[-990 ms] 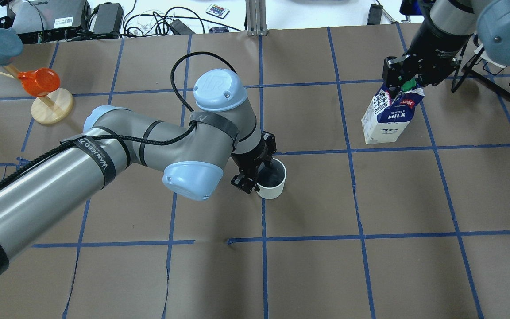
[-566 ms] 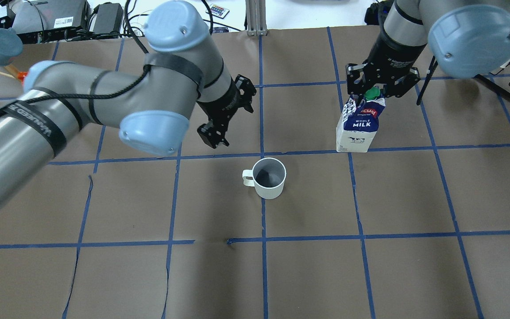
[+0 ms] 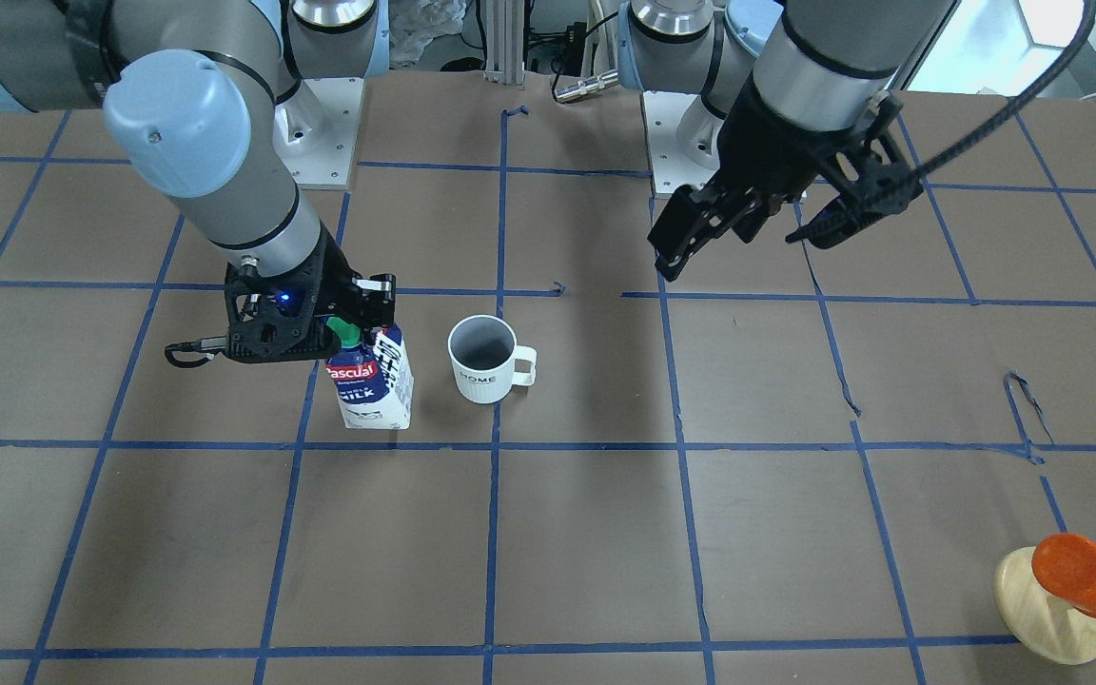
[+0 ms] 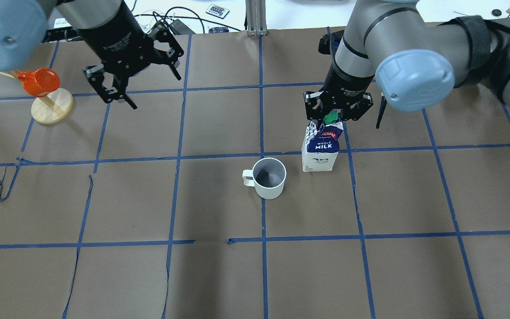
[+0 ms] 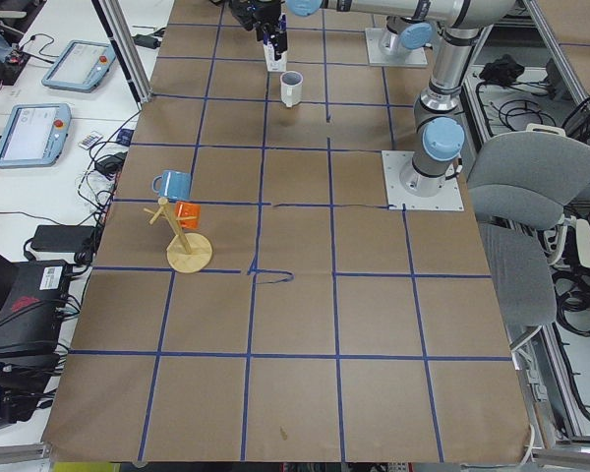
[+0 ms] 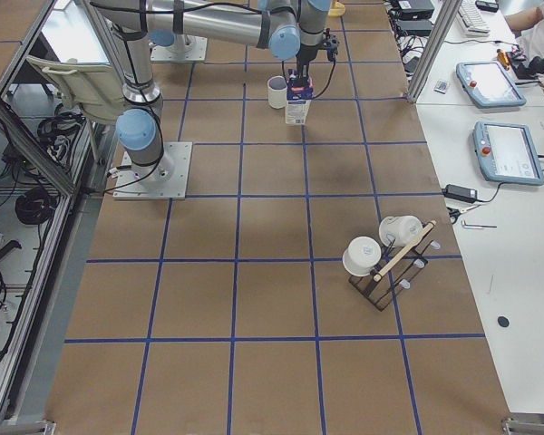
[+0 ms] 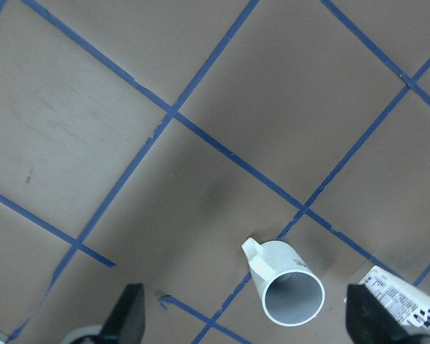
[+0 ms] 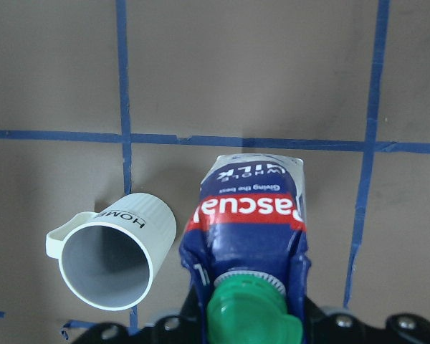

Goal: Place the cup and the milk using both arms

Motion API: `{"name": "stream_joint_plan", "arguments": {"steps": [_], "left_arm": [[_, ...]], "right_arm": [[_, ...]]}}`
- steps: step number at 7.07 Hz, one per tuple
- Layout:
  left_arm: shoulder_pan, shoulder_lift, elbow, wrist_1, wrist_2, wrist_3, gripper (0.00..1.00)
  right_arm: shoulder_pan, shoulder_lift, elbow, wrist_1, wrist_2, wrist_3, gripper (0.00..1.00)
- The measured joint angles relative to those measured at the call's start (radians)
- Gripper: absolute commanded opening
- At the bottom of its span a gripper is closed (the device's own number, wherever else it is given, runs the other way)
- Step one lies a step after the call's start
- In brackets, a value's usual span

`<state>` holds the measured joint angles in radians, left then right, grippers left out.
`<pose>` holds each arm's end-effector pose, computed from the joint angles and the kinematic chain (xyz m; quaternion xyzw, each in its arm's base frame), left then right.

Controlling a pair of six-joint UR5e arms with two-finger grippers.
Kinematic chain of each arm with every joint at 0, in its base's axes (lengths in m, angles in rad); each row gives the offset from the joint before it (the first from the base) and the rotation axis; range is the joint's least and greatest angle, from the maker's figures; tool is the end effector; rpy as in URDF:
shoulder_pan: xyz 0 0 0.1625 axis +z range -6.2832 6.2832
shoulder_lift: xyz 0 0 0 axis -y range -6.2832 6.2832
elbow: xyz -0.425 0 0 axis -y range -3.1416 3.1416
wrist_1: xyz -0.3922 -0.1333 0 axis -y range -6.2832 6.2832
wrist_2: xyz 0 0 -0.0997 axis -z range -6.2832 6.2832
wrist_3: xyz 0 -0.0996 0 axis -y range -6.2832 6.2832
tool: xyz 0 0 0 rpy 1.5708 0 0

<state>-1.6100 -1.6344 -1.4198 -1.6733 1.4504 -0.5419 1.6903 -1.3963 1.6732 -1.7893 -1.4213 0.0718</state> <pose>-0.1654 -0.5098 0.5205 0.2487 -0.9667 -0.0245 0.0555 0.2120 -0.5233 0.3697 -0.0216 0.9966 0.0361 0.0715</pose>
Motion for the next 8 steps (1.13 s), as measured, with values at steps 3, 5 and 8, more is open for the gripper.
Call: {"name": "stream_joint_plan", "arguments": {"steps": [3,5,8], "left_arm": [[0.039,0.055,-0.025,-0.083,0.116,0.375,1.0],[0.044,0.071,-0.047,-0.09,0.137,0.425,1.0],[0.056,0.072,-0.052,-0.067,0.128,0.451,1.0]], "right_arm": [[0.054,0.001,0.07,-0.06,-0.006,0.0,0.07],[0.059,0.001,0.092,-0.081,0.0,0.007,0.09],[0.06,0.002,0.094,-0.088,0.005,0.009,0.12]]}}
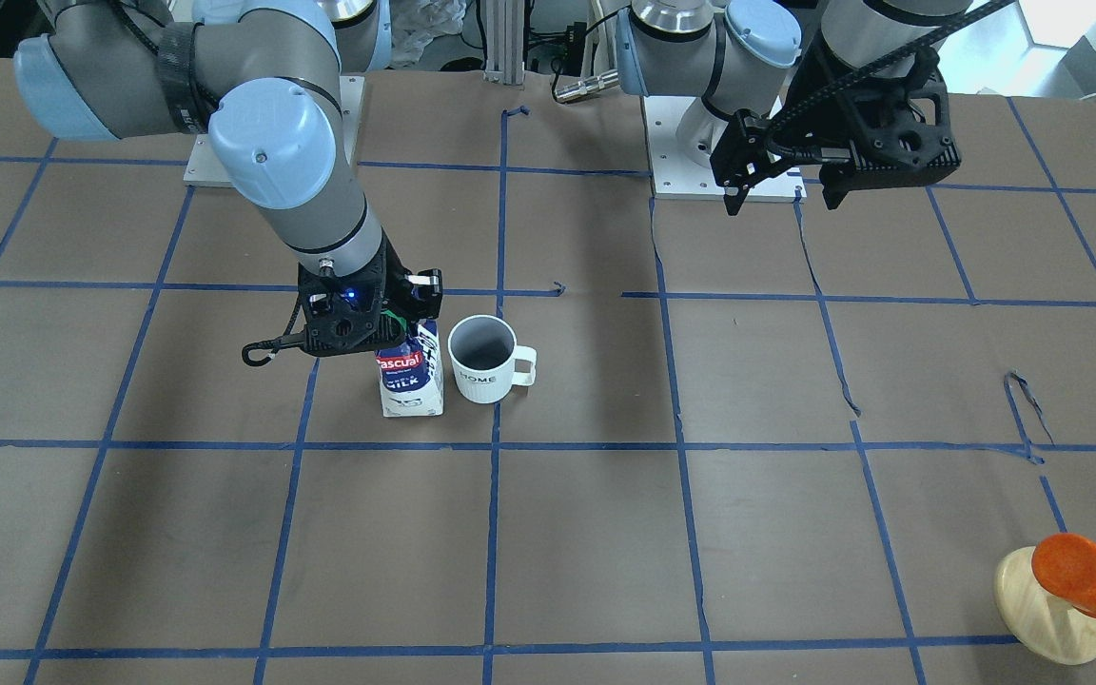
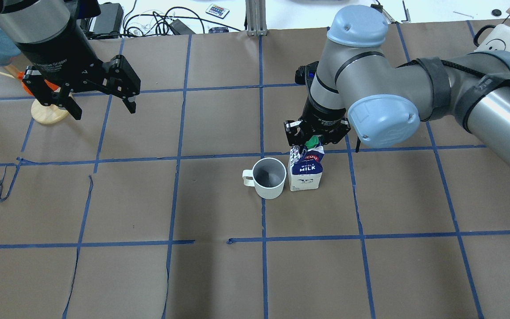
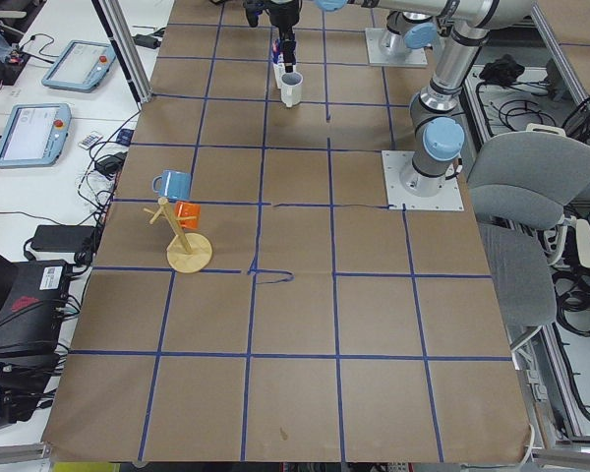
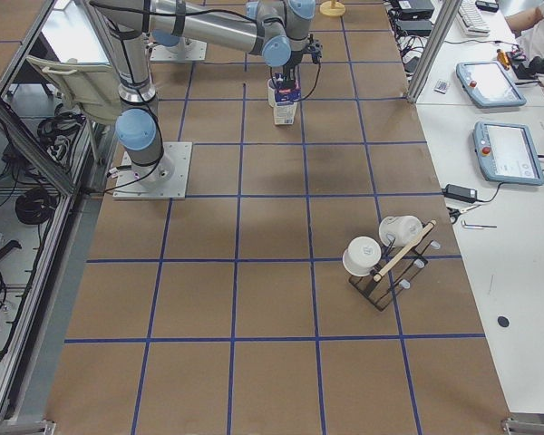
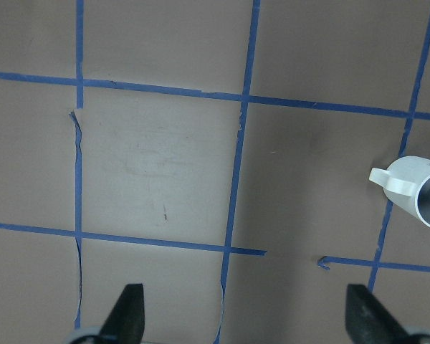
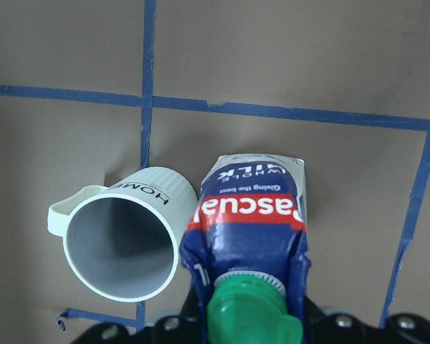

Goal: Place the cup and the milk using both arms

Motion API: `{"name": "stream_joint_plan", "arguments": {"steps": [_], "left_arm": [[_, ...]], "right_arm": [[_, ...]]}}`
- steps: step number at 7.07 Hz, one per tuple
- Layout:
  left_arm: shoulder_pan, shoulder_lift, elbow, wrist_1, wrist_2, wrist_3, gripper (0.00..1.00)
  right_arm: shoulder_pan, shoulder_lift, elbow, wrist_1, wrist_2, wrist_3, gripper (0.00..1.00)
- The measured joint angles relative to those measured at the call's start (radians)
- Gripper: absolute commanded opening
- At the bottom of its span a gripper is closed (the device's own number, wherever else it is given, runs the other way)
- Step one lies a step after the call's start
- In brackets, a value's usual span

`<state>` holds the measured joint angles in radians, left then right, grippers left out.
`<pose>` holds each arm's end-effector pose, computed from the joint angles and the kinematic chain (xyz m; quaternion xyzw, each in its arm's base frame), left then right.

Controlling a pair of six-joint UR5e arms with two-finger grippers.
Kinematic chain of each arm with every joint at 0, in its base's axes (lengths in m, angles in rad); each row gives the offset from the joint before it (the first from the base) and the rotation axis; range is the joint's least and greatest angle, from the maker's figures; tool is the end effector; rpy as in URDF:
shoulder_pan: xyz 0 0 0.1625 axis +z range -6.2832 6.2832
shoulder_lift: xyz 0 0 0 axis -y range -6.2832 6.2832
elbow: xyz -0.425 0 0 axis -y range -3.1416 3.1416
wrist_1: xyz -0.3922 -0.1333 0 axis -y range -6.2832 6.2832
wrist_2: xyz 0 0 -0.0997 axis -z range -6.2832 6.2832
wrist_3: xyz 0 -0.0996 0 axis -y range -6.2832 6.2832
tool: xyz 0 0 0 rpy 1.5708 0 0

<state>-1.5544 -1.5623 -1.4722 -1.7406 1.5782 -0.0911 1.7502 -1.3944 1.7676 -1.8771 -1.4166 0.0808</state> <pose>-0.1247 -0.4817 0.5238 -0.0536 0.9981 0.0312 0.0049 0.2413 -0.4976 0.3330 -0.0465 0.9954 0.0430 0.0720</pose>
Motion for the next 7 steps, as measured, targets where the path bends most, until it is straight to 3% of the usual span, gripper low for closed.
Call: {"name": "stream_joint_plan", "arguments": {"steps": [1,2,3,4,7], "left_arm": [[0.0,-0.009,-0.001,0.041,-0.002,0.002,1.0],[-0.002,-0.019,-0.002,0.086,-0.003,0.002,1.0],[-0.002,-0.023,-0.003,0.112,-0.004,0.002,1.0],[-0.003,-0.025,-0.003,0.122,-0.003,0.004,1.0],[-0.003,-0.024,-0.003,0.127,0.0,0.004,1.0]], "right_arm": [[0.0,0.001,0.0,-0.003,0.001,-0.002,0.12],[0.0,0.004,-0.001,-0.007,0.002,-0.004,0.35],[0.001,0.008,-0.001,-0.015,0.002,-0.004,0.83],[0.001,0.011,0.0,-0.02,0.002,-0.001,1.0],[0.002,0.003,-0.019,-0.022,-0.01,0.003,1.0]]}}
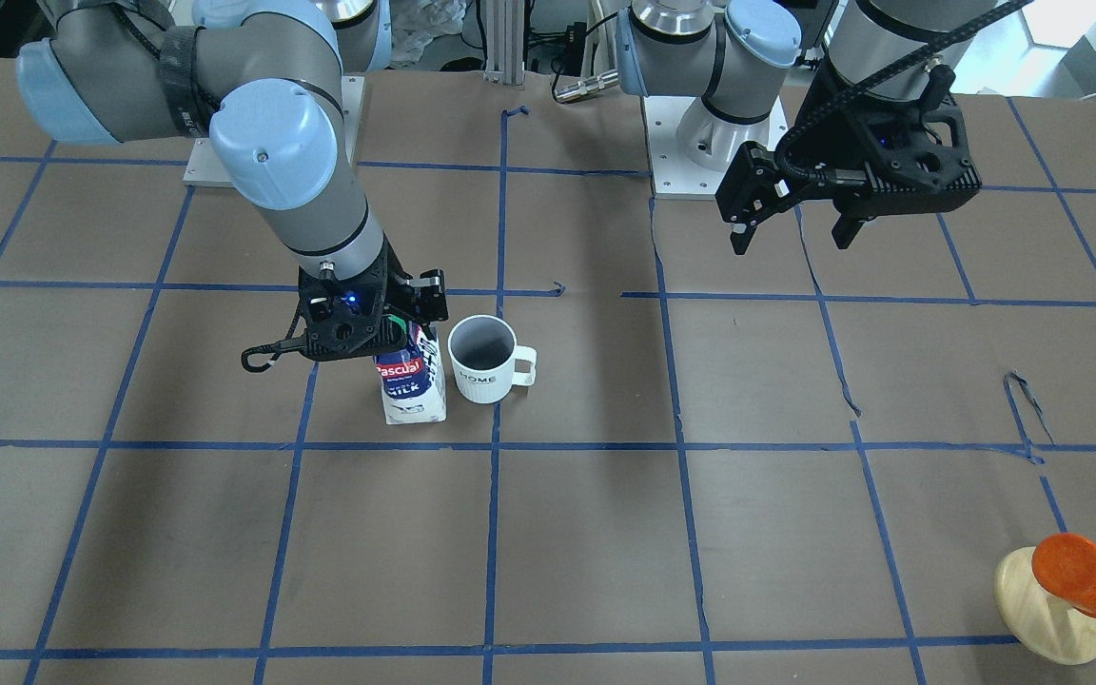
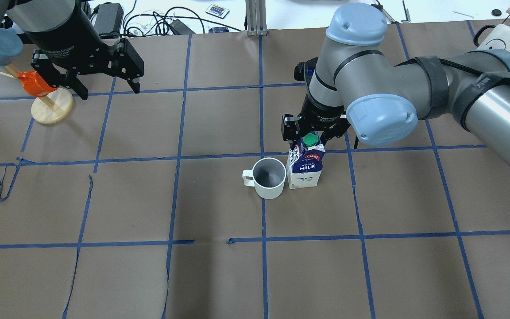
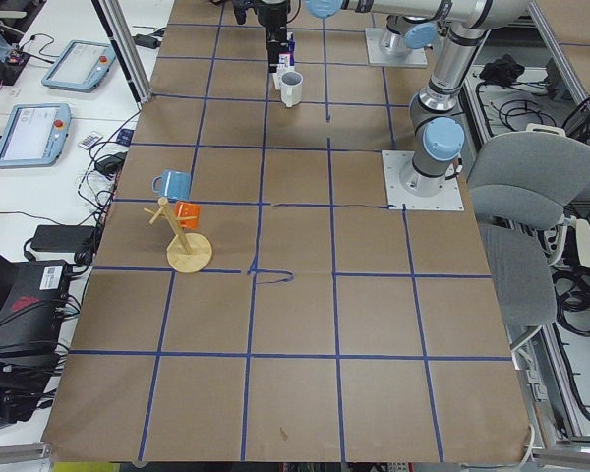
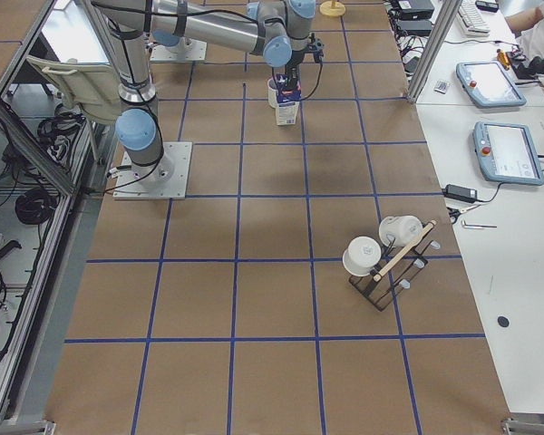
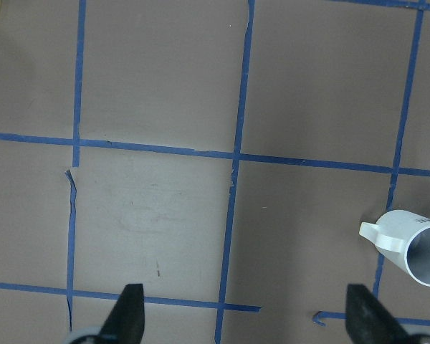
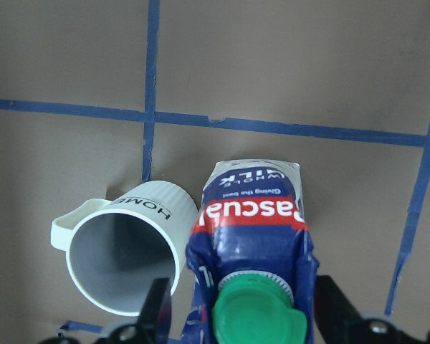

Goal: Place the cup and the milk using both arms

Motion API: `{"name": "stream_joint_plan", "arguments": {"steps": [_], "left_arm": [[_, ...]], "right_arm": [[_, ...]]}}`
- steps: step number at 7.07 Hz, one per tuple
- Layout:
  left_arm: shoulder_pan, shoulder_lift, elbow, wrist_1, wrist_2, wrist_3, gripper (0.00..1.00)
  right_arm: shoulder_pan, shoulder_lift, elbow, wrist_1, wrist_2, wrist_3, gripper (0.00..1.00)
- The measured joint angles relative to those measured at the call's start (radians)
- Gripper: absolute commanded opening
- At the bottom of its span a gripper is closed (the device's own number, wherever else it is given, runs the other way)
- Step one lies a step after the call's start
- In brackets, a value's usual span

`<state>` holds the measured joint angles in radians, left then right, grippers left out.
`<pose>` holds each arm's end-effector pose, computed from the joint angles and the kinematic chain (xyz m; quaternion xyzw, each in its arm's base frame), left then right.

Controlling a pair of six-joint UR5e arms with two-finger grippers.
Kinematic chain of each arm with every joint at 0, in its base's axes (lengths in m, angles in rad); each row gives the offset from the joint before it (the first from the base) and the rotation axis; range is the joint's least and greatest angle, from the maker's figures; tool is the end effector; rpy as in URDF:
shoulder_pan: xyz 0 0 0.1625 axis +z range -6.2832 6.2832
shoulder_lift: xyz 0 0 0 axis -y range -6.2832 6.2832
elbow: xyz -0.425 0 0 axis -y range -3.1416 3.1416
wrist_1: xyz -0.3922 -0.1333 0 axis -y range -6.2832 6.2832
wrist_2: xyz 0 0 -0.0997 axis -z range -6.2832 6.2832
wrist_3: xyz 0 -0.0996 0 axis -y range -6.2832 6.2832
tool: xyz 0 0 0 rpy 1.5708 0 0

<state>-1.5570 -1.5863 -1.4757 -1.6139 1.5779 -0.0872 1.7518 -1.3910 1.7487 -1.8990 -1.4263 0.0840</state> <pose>-0.1257 -0.5026 0.5227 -0.0505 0.9985 -0.0184 0.0029 0.2425 -0.5047 0.3419 -0.0473 0.9962 0.0241 0.0696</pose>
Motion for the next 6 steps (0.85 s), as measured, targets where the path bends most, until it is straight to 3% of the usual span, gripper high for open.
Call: {"name": "stream_joint_plan", "arguments": {"steps": [4,6], "left_arm": [[0.001,0.003,0.0,0.001,0.002,-0.002,1.0],[0.001,0.004,0.0,0.0,0.003,-0.003,1.0]], "right_arm": [[-0.041,-0.059,-0.145,0.148,-0.119,-0.01,1.0],[-0.111,-0.117,-0.164,0.228,-0.149,-0.015,1.0]]}}
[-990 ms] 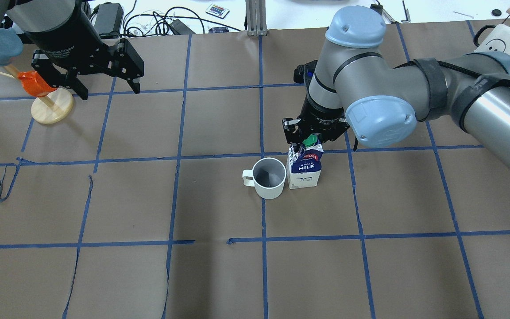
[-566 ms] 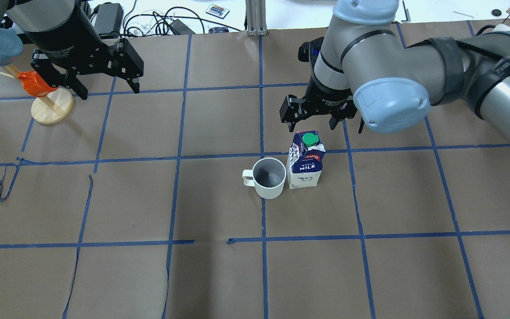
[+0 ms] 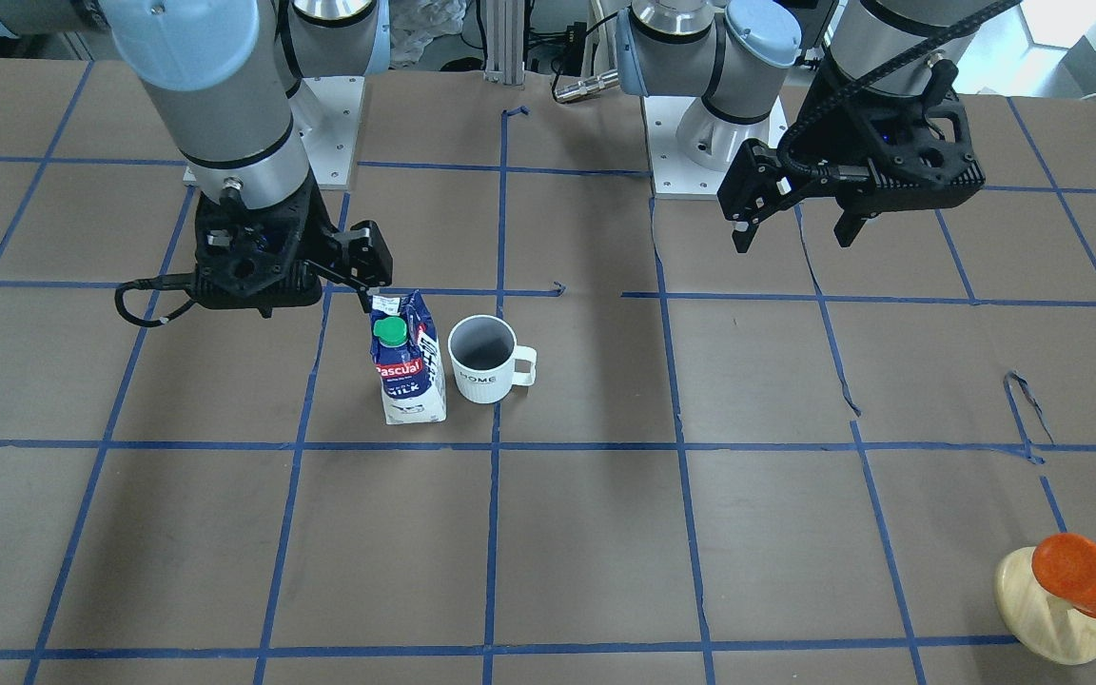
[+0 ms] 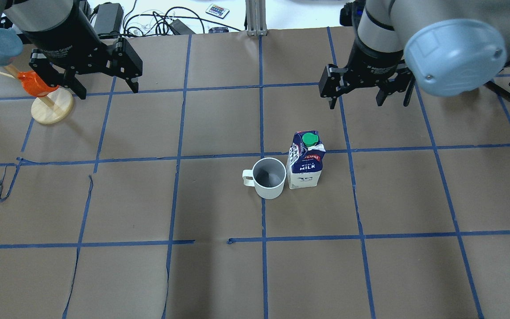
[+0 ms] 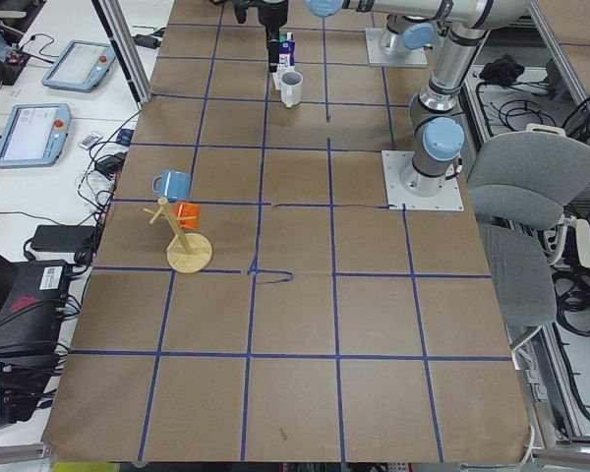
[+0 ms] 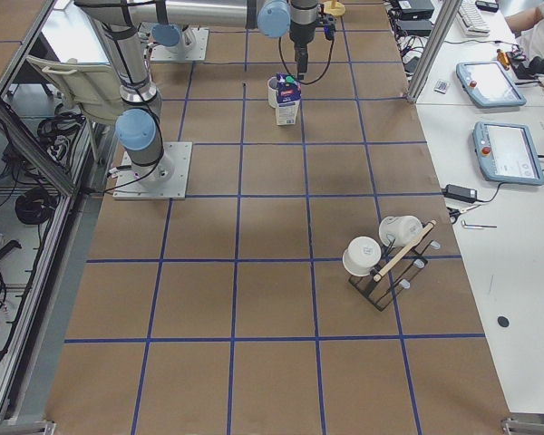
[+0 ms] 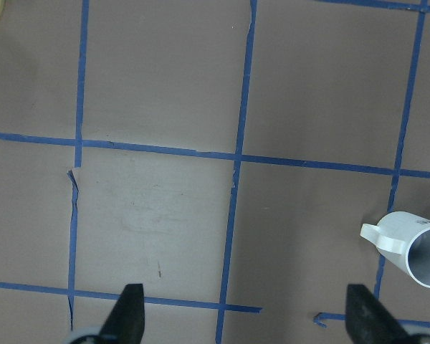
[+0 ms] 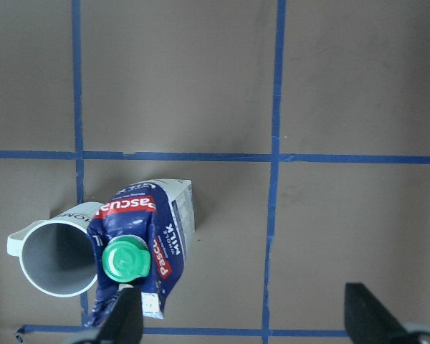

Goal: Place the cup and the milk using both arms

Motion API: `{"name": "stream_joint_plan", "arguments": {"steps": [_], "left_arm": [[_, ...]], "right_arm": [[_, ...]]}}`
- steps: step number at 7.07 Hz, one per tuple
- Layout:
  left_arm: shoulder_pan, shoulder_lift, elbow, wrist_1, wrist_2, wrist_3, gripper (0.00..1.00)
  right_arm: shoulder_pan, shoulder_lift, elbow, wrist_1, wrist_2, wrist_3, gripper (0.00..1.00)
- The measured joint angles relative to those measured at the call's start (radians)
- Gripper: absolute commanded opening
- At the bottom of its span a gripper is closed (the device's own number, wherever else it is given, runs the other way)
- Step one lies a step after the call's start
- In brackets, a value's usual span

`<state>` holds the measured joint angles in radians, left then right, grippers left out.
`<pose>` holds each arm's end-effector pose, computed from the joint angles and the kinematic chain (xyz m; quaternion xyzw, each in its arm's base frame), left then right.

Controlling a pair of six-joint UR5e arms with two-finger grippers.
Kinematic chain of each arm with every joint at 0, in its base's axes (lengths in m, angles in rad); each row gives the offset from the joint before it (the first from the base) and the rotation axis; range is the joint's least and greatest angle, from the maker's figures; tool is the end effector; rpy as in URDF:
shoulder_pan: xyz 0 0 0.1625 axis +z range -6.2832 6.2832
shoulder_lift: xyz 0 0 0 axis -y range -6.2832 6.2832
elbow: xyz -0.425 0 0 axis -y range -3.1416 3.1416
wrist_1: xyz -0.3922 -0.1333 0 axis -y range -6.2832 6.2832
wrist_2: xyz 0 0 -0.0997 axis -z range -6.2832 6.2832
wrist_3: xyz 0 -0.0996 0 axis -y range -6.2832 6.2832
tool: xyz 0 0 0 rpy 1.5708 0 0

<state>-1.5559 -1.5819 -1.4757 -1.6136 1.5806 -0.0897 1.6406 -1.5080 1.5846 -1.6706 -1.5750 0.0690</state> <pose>-0.1249 -0.5012 0.5250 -0.0524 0.9984 -0.0208 0.0041 0.1688 -0.5092 0.4594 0.0004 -0.9999 0.0117 0.0013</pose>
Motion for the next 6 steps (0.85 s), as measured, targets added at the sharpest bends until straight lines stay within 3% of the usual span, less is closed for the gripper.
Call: {"name": "stream_joint_plan", "arguments": {"steps": [6], "left_arm": [[-0.001,-0.004,0.0,0.005,-0.002,-0.011,1.0]], "right_arm": [[-0.051,-0.065,0.0,0.042,-0.051,-0.06,1.0]]}}
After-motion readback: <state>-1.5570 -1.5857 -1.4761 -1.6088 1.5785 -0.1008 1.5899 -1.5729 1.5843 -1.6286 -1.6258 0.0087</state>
